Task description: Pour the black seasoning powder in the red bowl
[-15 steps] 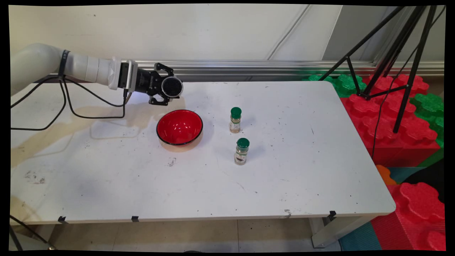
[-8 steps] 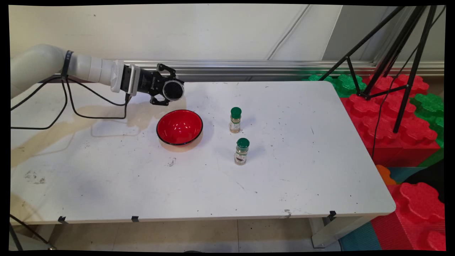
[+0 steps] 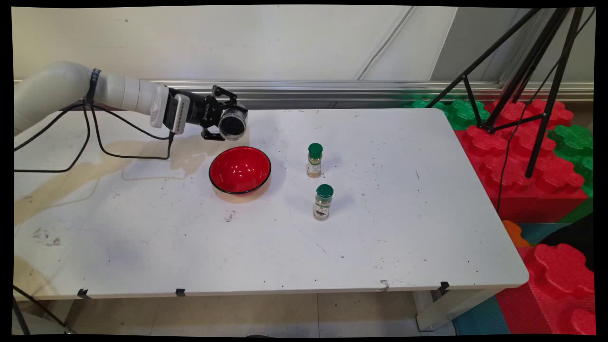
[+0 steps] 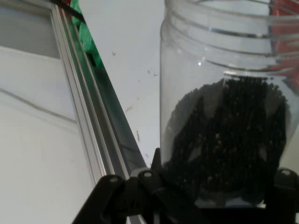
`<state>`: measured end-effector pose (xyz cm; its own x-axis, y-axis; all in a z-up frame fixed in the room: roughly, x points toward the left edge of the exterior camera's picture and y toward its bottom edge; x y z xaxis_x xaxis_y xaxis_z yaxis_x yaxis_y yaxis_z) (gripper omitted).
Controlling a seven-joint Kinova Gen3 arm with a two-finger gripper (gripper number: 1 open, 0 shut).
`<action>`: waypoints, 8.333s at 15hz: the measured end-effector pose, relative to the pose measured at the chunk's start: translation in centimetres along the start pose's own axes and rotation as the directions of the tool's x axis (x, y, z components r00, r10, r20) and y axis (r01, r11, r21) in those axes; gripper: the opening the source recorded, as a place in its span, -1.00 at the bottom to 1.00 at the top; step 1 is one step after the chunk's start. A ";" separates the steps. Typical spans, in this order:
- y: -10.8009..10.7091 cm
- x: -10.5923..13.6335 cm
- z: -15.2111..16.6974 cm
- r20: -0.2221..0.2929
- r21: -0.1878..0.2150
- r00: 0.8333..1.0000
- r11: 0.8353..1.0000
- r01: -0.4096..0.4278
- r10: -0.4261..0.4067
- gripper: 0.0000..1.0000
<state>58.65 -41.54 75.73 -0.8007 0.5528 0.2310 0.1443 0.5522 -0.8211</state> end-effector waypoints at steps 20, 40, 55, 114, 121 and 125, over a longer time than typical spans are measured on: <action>0.2 0.7 1.4 0.033 0.006 0.917 0.918 -0.397 0.397 -1.00; -2.2 2.7 0.6 0.051 0.055 0.773 0.771 -0.634 0.632 -1.00; -2.9 3.5 1.0 0.072 0.074 0.681 0.677 -0.732 0.729 -1.00; -2.4 4.5 -0.3 0.091 0.088 0.691 0.685 -0.723 0.717 -1.00; -2.5 4.4 -0.7 0.090 0.086 0.768 0.763 -0.641 0.635 -1.00; -2.5 4.4 -1.2 0.088 0.082 0.833 0.830 -0.552 0.546 -1.00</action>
<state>55.48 -39.77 79.44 -0.6393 0.7074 -0.3015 0.5142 0.1018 -0.8516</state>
